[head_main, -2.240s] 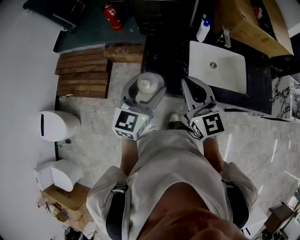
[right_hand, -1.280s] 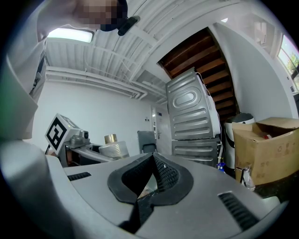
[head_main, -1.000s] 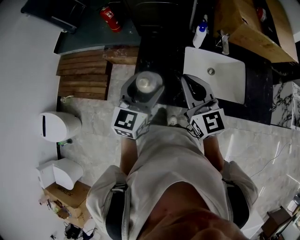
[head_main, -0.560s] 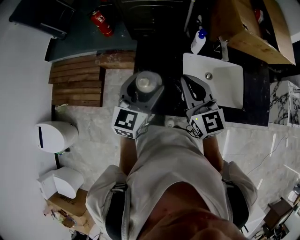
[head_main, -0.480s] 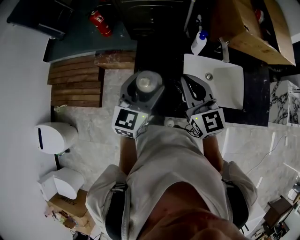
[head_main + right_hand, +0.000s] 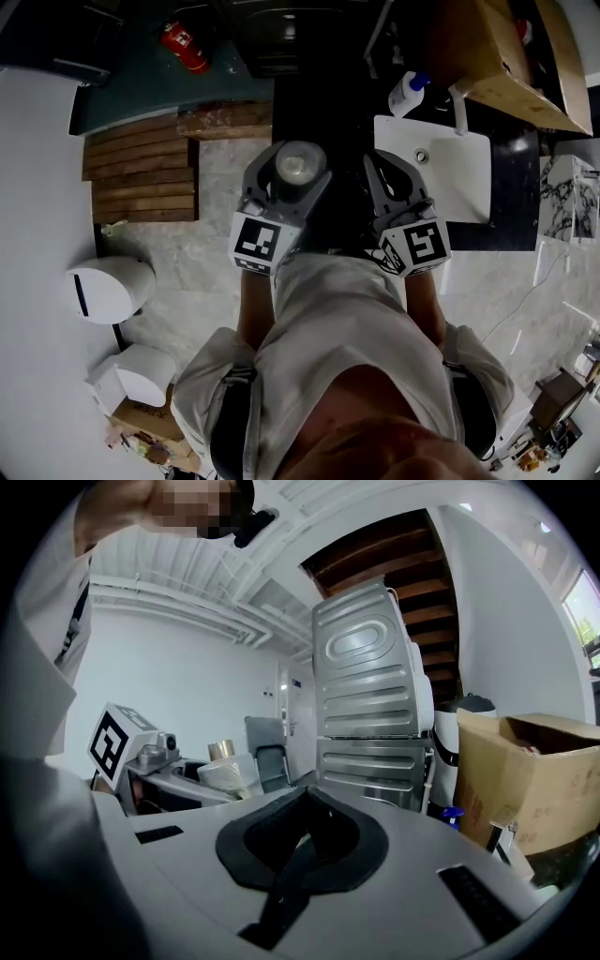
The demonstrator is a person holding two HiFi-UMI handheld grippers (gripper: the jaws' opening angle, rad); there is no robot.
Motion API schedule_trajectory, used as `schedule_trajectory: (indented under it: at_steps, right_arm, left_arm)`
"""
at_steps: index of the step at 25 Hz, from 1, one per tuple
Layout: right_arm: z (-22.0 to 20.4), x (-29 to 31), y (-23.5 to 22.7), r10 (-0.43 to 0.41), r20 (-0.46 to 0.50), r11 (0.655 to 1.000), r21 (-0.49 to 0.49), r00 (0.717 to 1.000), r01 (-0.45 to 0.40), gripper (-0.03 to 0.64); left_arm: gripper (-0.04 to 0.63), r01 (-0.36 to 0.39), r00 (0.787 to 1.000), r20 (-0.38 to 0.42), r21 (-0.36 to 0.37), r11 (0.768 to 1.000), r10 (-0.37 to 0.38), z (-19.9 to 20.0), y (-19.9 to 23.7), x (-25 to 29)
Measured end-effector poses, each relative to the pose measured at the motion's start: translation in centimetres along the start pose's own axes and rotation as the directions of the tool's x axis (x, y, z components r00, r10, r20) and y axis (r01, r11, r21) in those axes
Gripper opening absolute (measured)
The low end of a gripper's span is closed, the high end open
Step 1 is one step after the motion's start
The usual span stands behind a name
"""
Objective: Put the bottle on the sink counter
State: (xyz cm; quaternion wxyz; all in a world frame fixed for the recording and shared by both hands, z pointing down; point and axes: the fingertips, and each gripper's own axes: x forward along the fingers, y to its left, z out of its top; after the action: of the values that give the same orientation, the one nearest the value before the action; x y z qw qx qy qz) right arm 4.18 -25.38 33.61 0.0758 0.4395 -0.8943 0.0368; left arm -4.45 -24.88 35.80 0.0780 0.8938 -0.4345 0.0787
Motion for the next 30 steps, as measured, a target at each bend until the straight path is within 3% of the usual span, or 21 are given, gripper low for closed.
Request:
schedule_trajectory:
  at_steps: [4,14,30]
  right_arm:
    - [-0.8,2.0,-0.3,-0.018,-0.032,1.000,0.008,0.999,0.018,-0.003]
    - [-3.4,5.5,-0.9,-0.055,-0.089,0.998,0.008,0.995,0.056,-0.002]
    - [-7.5,8.6,-2.1,-0.031,-0.148,0.999,0.017,0.989,0.034,-0.002]
  left_arm:
    - [0.327,0.015,1.000,-0.023,0.030,0.999,-0.014,-1.1,1.8,1.1]
    - [0.327,0.044,0.998,-0.056,0.021,0.999,-0.042,-4.2,5.1,3.6]
    - [0.327,0.021,0.995,-0.094,0.036,0.999,-0.017,-7.9,7.4,7.5]
